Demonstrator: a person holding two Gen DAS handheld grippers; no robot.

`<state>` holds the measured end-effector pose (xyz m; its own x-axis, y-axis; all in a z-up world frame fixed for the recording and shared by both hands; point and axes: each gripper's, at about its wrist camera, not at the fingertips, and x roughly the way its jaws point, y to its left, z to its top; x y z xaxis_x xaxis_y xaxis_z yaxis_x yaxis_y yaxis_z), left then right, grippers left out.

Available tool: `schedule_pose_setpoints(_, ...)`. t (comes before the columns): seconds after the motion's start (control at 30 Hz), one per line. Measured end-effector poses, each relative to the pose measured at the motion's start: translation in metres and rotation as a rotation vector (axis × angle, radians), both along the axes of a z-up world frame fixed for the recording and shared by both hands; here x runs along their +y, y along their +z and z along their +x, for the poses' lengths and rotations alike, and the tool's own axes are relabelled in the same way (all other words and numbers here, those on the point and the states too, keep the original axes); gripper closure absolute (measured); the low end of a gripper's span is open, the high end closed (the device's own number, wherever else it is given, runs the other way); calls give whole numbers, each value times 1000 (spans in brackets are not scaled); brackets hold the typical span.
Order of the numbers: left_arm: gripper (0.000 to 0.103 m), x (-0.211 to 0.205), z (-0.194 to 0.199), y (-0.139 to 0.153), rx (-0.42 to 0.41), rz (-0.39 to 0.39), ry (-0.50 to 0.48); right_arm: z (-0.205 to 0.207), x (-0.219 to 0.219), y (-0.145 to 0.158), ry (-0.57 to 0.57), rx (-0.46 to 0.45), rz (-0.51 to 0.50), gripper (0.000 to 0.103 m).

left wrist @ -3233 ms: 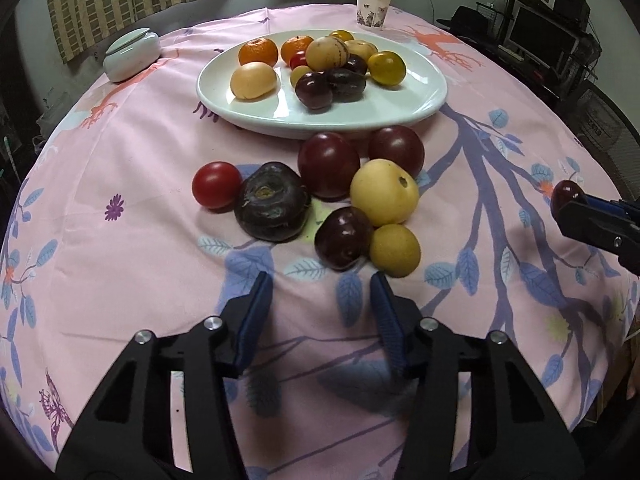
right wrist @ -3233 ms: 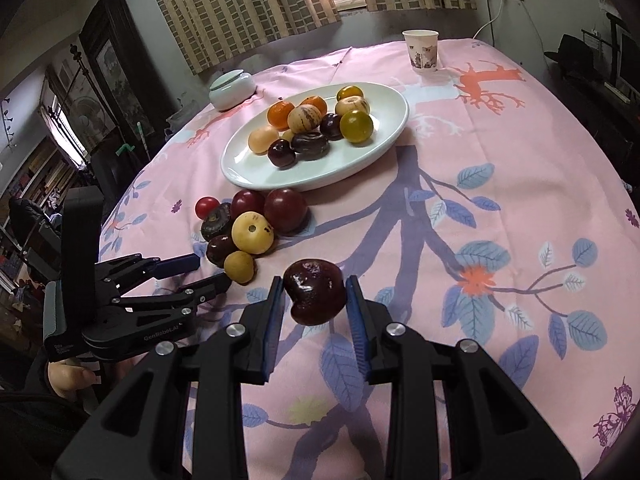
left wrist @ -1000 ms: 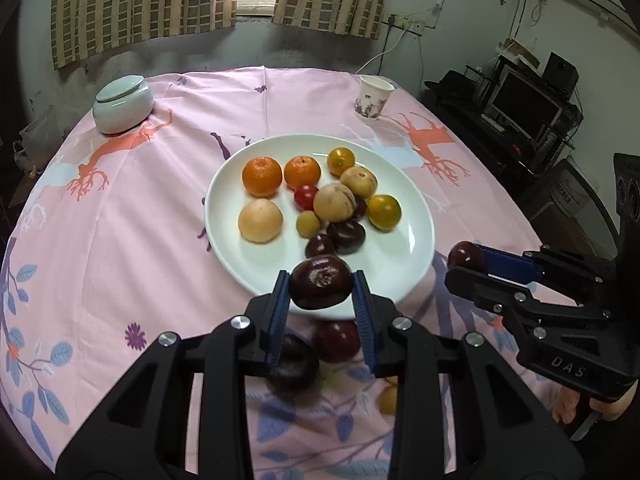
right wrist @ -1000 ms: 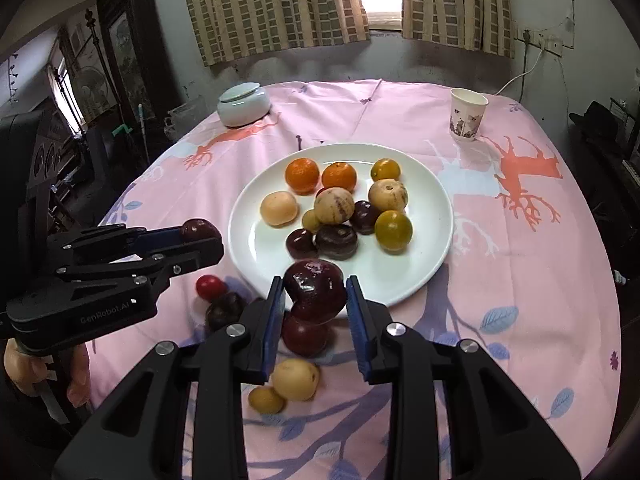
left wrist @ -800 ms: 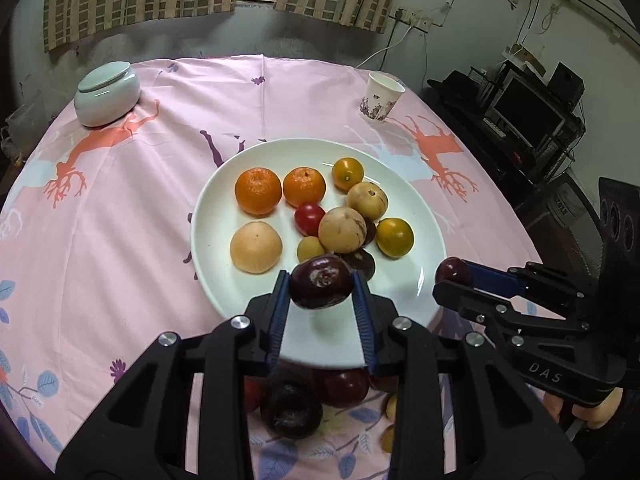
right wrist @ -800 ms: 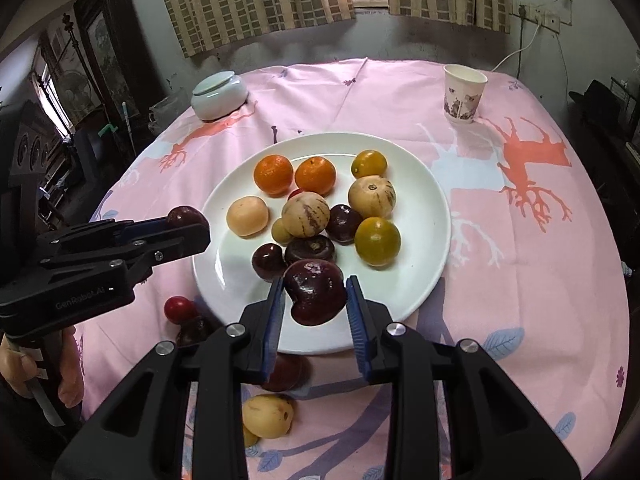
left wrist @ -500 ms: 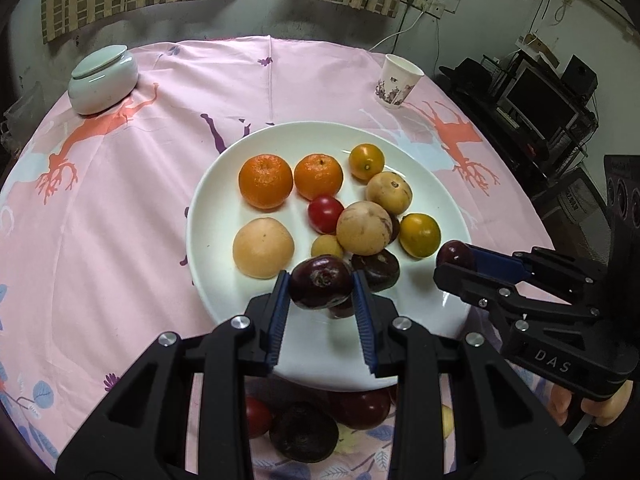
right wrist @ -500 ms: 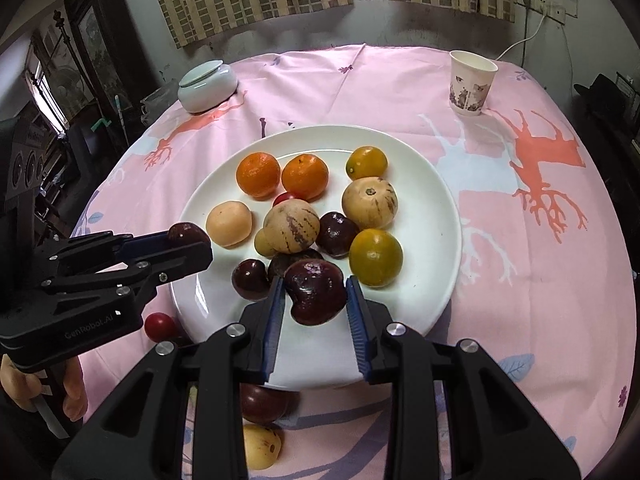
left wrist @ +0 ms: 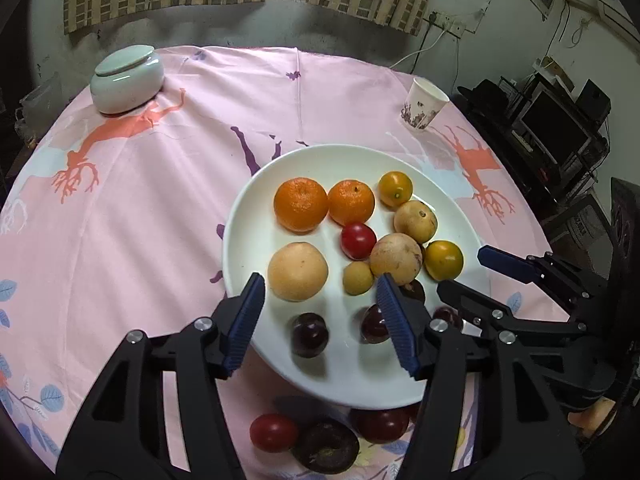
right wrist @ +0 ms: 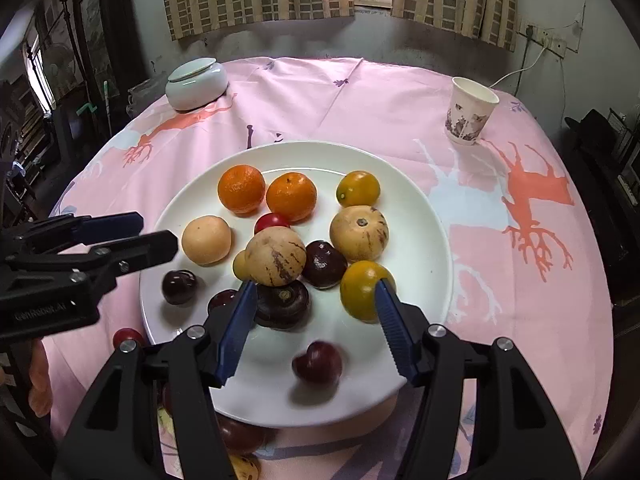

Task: Organize fruits
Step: 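Move both open grippers back toward the remaining fruit cluster, then grasp a large tan pear with the right gripper while the left grasps a red plum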

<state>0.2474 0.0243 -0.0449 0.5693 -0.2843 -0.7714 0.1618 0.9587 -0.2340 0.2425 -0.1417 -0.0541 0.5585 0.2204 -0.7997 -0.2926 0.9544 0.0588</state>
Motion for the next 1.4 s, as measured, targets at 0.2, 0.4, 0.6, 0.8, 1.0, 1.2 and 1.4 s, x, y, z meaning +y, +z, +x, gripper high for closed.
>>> schedule_pose_setpoints(0.2, 5, 23, -69, 26, -138, 41, 47, -63, -18, 25, 27, -37, 27, 18)
schedule_pose_setpoints(0.4, 2, 44, -130, -4, -108, 37, 92, -142, -23, 7, 36, -20, 76, 2)
schedule_pose_setpoints(0.6, 2, 56, -162, -35, -41, 61, 115, -159, -4, -22, 34, 36, 169, 2)
schedule_pose_setpoints(0.8, 2, 65, -173, -40, -38, 65, 128, -132, 11, -45, 17, 95, 186, 49)
schedule_pose_setpoints(1.0, 2, 61, -172, -36, -43, 53, 106, -122, 7, -57, -19, 117, 202, 65)
schedule_pose_setpoints(1.2, 2, 30, -160, -28, -58, 78, 47, -147, -16, -27, -35, 9, 205, 65)
schedule_pose_setpoints(1.4, 2, -1, -144, -37, -96, 190, -11, -164, -48, -25, -70, 15, 239, 65)
